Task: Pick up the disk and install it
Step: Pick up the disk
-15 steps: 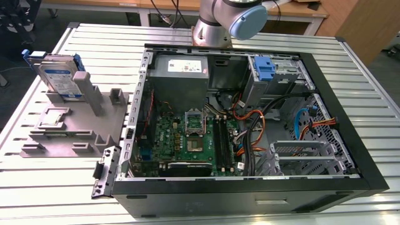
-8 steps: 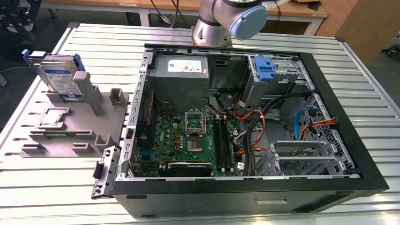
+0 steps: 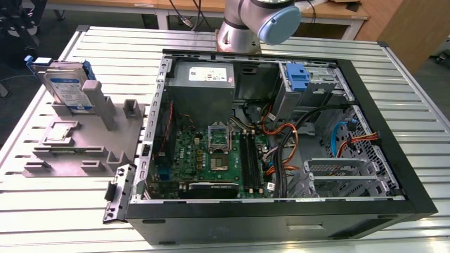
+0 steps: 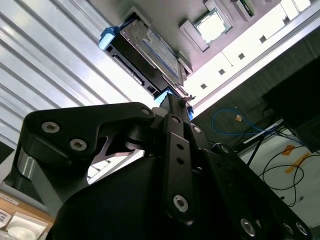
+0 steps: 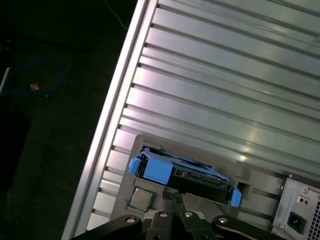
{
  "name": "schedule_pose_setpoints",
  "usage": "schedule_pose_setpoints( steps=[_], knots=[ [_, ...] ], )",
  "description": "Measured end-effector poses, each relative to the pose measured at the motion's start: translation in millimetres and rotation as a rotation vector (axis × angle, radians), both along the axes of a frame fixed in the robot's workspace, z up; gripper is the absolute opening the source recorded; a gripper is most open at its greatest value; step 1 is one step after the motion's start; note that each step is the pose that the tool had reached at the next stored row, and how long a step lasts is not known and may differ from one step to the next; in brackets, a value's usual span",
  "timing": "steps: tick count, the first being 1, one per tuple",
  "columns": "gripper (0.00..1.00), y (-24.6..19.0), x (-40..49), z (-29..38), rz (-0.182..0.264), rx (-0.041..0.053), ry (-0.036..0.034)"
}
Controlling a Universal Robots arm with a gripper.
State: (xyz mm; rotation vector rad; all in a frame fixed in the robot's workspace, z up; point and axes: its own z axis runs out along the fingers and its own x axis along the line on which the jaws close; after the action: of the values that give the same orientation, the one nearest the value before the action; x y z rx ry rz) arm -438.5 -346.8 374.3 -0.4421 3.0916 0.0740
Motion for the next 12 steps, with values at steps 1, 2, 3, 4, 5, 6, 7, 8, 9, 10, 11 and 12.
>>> schedule_pose_setpoints(
  steps=[1, 2, 3, 4, 5, 6, 7, 8, 9, 10, 11, 12],
  knots=[
    [0.1, 0.0, 0.0, 0.0, 0.004, 0.0, 0.0],
    [0.1, 0.0, 0.0, 0.0, 0.009, 0.0, 0.0001],
    [0.1, 0.0, 0.0, 0.0, 0.013, 0.0, 0.0],
    [0.1, 0.0, 0.0, 0.0, 0.018, 0.0, 0.0],
    [0.1, 0.0, 0.0, 0.0, 0.022, 0.0, 0.0],
    [0.1, 0.0, 0.0, 0.0, 0.026, 0.0, 0.0],
    [0.1, 0.0, 0.0, 0.0, 0.031, 0.0, -0.0001],
    [0.1, 0.0, 0.0, 0.0, 0.035, 0.0, 0.0],
    [0.1, 0.0, 0.0, 0.0, 0.04, 0.0, 0.0],
    [0.1, 0.0, 0.0, 0.0, 0.045, 0.0, 0.0],
    [0.1, 0.0, 0.0, 0.0, 0.049, 0.0, 0.0],
    [0.1, 0.0, 0.0, 0.0, 0.054, 0.0, 0.0]
  ],
)
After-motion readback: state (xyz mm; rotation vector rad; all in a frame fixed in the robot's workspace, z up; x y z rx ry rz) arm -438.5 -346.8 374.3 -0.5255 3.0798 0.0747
